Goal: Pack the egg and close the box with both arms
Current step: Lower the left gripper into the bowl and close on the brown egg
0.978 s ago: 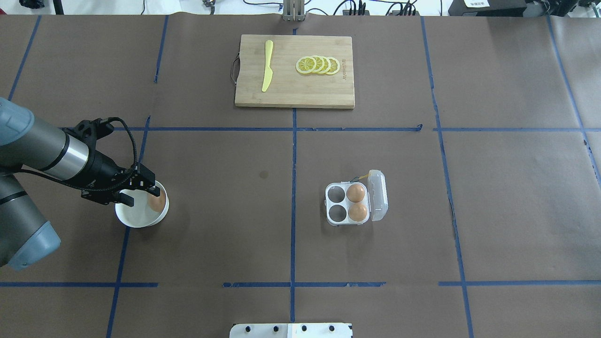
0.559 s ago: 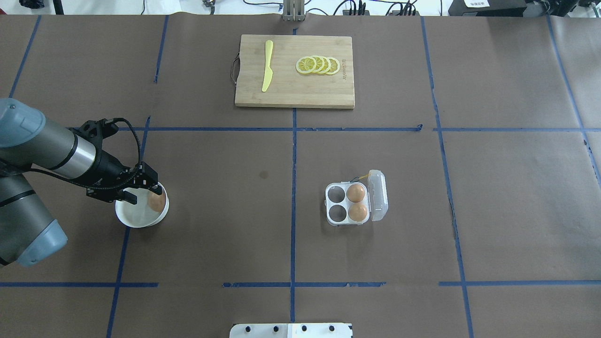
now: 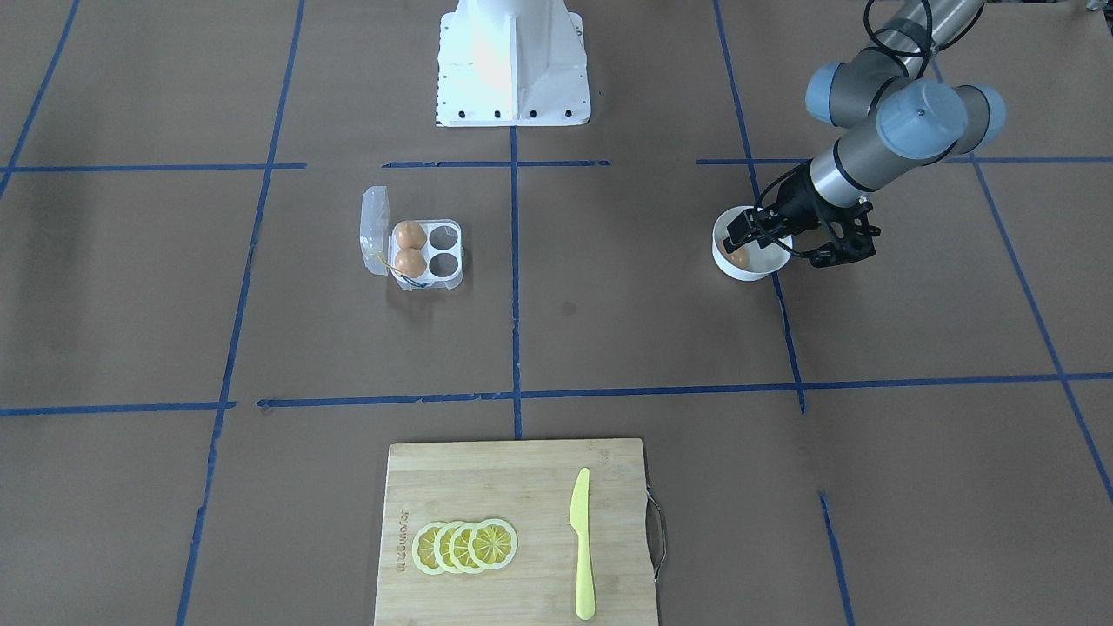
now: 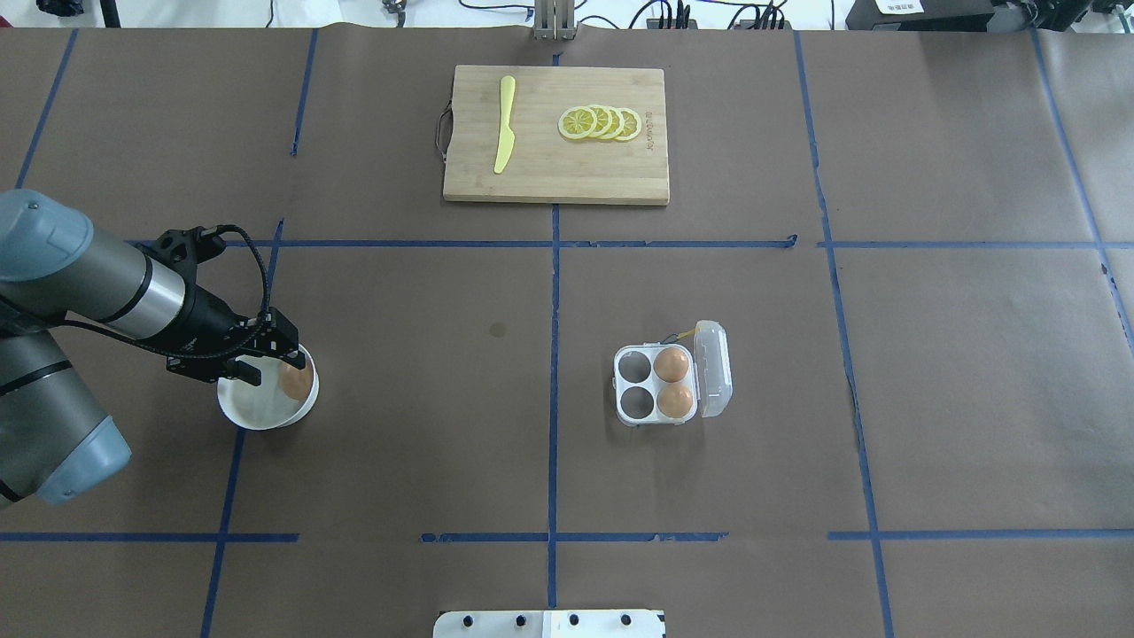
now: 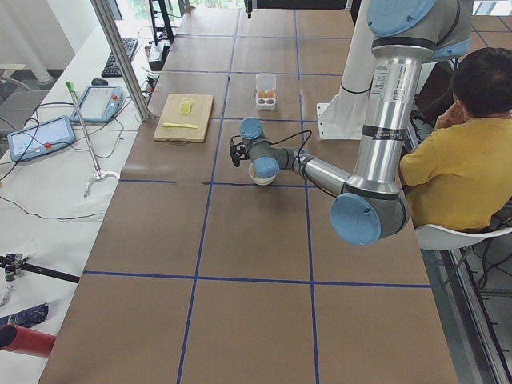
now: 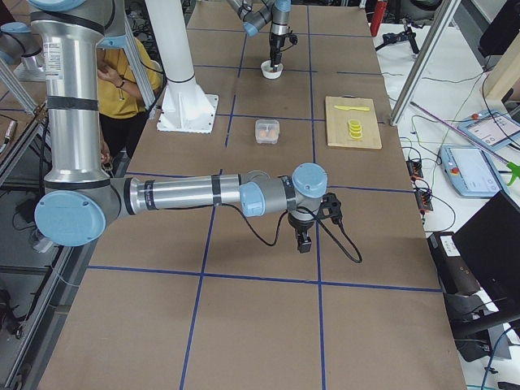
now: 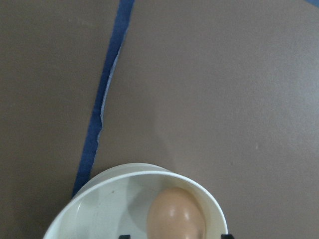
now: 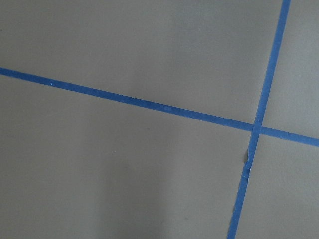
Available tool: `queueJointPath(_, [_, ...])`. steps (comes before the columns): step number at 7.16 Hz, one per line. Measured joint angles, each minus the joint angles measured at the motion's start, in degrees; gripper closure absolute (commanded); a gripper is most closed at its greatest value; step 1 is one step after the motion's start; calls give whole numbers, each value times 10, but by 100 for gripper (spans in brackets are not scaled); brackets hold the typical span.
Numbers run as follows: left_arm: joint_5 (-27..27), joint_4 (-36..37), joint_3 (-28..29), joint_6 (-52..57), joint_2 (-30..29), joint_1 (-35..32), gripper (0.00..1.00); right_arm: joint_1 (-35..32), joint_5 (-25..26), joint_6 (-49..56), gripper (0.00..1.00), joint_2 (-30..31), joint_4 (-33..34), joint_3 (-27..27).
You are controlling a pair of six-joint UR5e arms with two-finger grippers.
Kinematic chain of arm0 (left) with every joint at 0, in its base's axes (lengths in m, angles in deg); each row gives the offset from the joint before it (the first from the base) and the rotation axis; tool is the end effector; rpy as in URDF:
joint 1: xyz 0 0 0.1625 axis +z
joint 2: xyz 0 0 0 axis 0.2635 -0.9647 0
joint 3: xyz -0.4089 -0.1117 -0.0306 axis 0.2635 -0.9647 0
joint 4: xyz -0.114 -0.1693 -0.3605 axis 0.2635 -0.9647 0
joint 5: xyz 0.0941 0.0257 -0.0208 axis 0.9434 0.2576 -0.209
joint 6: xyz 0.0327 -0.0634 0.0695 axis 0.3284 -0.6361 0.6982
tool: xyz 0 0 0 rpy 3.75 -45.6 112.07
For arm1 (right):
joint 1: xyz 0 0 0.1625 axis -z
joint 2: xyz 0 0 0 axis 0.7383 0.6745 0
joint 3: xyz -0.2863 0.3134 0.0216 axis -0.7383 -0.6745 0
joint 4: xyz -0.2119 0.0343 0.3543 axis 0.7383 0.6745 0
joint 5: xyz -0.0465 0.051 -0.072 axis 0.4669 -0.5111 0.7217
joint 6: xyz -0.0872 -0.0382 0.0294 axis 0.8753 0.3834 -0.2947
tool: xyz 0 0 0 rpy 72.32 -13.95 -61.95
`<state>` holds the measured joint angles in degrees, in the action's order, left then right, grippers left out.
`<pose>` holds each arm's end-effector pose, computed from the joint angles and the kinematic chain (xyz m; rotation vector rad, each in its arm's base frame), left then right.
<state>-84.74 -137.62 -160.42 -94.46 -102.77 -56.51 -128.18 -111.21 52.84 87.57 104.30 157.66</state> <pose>0.3764 -0.4216 0.4383 -0.2159 1.0726 -0.1835 -0.0213 -0.5019 0.5964 0.1113 -0.8245 -0.1945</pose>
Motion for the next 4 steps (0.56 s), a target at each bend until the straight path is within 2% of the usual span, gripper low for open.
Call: queueJointPath(4, [1,0,3,2,2,3,35,0,0,0,0,0,0,0])
